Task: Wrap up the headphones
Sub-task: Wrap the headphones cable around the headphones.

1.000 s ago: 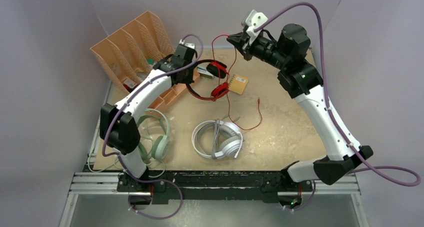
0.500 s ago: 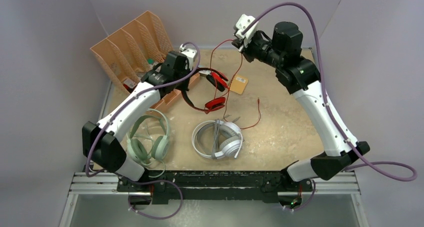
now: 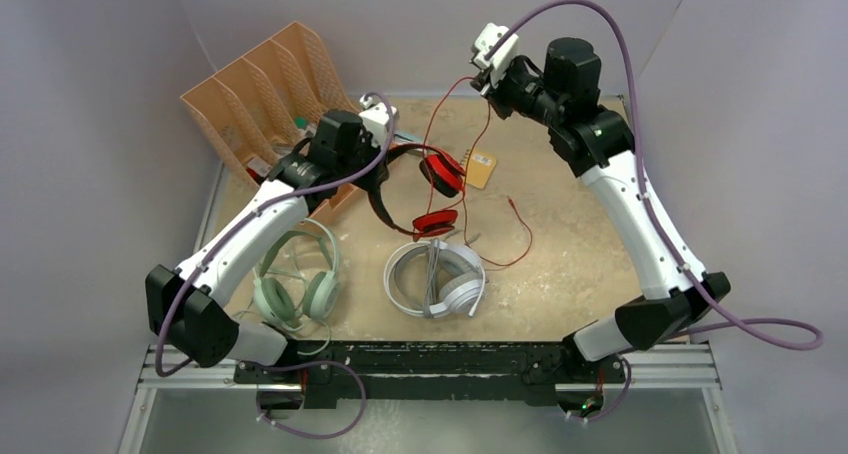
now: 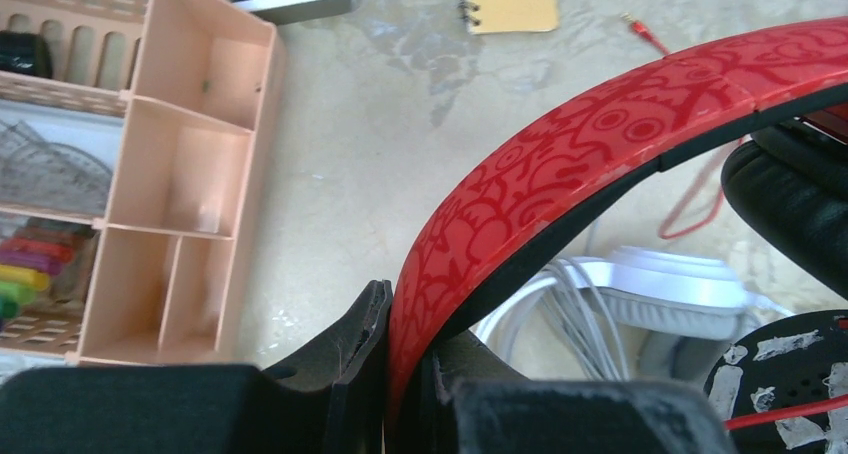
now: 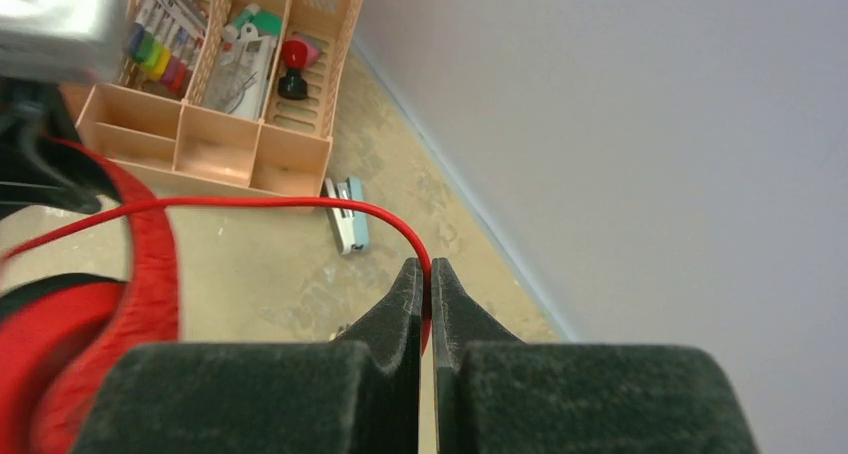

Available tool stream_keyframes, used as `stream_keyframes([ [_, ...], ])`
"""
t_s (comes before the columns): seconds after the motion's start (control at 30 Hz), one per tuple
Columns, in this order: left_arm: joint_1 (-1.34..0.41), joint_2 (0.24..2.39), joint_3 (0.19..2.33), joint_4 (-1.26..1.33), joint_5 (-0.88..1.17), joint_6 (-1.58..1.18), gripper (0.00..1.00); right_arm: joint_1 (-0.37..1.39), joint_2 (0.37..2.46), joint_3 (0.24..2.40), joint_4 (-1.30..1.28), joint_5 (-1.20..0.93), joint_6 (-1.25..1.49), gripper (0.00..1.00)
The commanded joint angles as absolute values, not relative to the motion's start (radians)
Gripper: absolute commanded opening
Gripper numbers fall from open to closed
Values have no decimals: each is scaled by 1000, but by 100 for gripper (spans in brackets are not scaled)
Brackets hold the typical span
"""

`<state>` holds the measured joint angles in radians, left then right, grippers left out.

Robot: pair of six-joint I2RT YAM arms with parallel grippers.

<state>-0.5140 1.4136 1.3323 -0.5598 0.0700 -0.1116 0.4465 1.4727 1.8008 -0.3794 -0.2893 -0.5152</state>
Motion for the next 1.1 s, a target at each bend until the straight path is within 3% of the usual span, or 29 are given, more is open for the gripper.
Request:
stream_keyframes([
  [0.0,-520,1288,1311,-375,246,-207,0,384,1512,1790,-293,-439,-433,0],
  [0.3,-520,1253,1366,-242,361,-525,0,362,1573,1605,-24,-674,-104,0],
  [0.47,-520,1258,1406,-186,340,-708,0,362,1585,1468,267,-736,175,0],
  [0.73,-519,1326,1555,-301,222,-835,0,364,1692,1356,657,-802,504,0],
  [1.07,-520,1380,1678,-354,151,-871,0,380,1770,1270,972,-794,652,29],
])
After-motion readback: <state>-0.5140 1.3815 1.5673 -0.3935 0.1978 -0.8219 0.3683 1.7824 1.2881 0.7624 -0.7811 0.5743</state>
